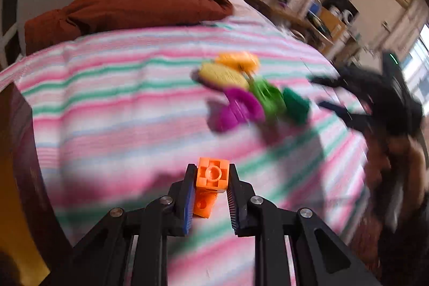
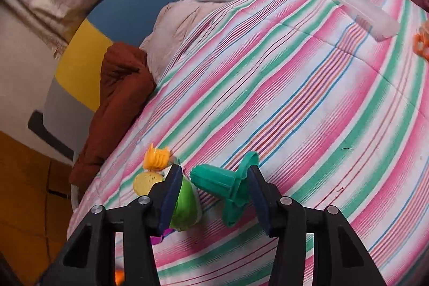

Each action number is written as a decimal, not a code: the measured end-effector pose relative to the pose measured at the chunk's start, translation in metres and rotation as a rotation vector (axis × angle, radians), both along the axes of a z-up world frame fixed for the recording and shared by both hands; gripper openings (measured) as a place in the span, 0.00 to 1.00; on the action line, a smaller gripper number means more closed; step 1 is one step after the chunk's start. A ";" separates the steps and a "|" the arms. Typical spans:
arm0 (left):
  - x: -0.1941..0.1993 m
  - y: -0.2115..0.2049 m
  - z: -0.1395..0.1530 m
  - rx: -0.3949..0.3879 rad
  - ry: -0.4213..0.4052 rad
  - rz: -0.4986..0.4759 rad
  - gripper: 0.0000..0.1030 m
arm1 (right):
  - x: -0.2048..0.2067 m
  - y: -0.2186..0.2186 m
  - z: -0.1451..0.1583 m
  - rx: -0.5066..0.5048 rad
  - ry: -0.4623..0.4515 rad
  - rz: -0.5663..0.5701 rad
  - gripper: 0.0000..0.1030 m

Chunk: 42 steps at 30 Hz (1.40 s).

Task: Organize rigid objects
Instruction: 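Grasp the orange block with the left gripper while the right gripper grasps the teal funnel, then carry the orange block into the gold tray and open the left gripper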

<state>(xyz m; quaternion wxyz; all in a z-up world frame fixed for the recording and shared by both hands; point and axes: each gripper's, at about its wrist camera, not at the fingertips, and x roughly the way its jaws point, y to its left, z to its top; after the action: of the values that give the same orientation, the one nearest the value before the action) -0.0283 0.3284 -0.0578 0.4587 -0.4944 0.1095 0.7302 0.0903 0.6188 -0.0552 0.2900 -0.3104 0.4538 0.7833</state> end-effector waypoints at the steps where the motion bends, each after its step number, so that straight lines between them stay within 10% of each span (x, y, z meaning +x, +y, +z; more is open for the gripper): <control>1: 0.005 -0.002 0.000 0.000 -0.009 -0.015 0.20 | -0.002 -0.001 -0.001 0.007 -0.012 0.006 0.51; 12: 0.034 0.002 -0.021 -0.022 0.079 -0.043 0.27 | -0.027 -0.008 -0.026 0.006 -0.151 0.108 0.56; 15: 0.034 -0.003 -0.023 -0.003 0.083 -0.023 0.24 | -0.031 -0.011 -0.026 0.044 -0.186 0.121 0.19; 42: 0.056 -0.099 0.048 0.155 0.187 0.149 0.21 | -0.040 -0.018 -0.022 0.181 -0.295 0.139 0.19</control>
<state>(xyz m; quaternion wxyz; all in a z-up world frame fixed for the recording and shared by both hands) 0.0274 0.2296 -0.0102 0.4279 -0.3943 0.0581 0.8112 0.0503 0.6007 -0.0776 0.3254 -0.4252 0.3117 0.7850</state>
